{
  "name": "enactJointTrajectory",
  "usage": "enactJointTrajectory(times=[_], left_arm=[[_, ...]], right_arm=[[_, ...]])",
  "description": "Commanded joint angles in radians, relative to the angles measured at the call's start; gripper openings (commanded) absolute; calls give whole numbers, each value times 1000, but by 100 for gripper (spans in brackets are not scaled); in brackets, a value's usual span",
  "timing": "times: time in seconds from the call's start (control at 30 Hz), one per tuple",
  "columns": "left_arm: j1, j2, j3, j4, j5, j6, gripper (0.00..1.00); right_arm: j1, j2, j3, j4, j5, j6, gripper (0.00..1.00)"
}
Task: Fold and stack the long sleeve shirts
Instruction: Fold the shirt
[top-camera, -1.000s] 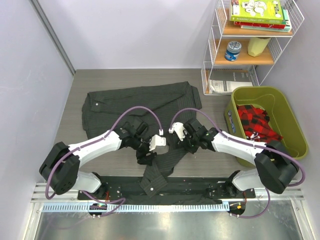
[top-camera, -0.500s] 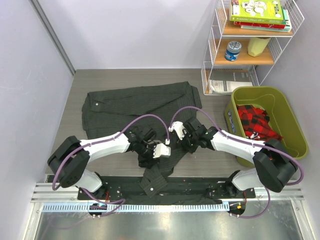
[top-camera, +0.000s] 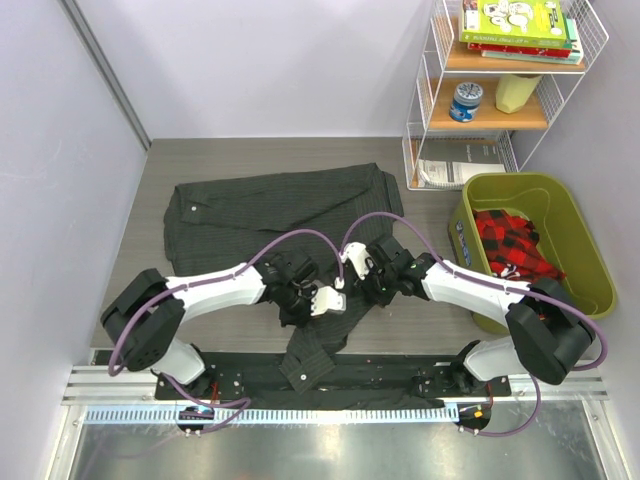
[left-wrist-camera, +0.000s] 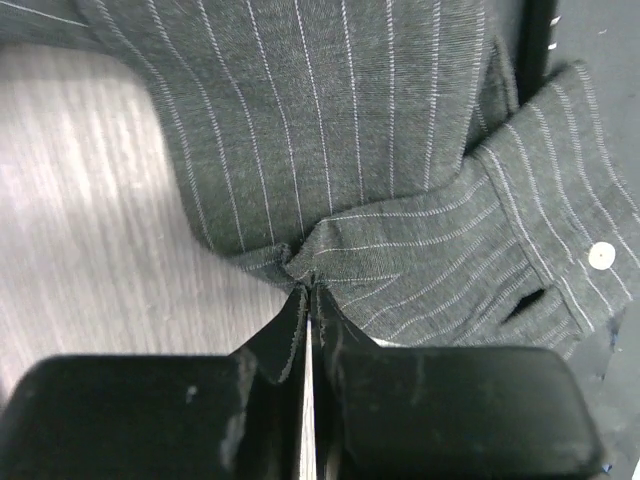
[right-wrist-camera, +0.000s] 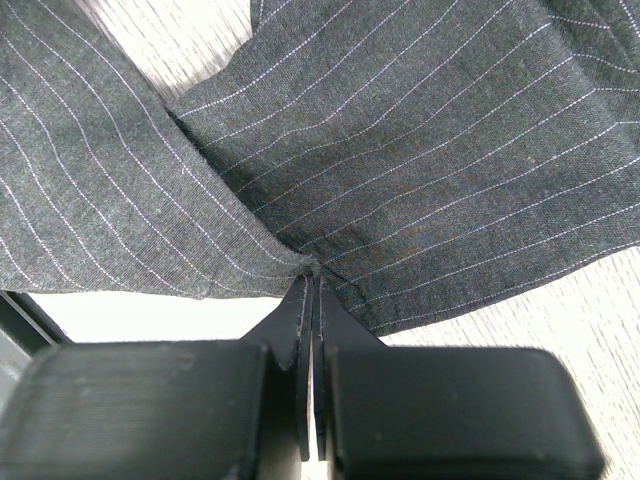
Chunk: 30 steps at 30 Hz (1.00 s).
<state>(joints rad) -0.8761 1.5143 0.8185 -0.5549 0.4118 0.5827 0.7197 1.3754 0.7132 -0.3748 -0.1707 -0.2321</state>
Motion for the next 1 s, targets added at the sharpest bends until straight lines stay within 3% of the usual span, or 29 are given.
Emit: enactJointTrajectory(times=[0.0,0.13,0.47,0.57,0.73,0.9,0.97], left_arm=[[0,-129,19,-48,45,25,0],[5,-242,44,-99,125,26,0],[-43,-266,145,-123,154,-76,0],[-118,-264,258,-126,171,-139,0],[-340,-171,361,-135,177,-179,0],[-385,-164,277,-187,72,-88,0],[-383,-237,239,-206,61,-69,9]], right_arm=[[-3,-12,32,17,-10,7,1],[-3,-10,37,24,-15,17,1],[-3,-1,69,24,-9,40,1],[-15,8,94,24,5,74,1],[-37,31,147,20,10,123,1],[-110,-48,149,8,-18,149,1],[-124,-102,128,10,-49,145,1]])
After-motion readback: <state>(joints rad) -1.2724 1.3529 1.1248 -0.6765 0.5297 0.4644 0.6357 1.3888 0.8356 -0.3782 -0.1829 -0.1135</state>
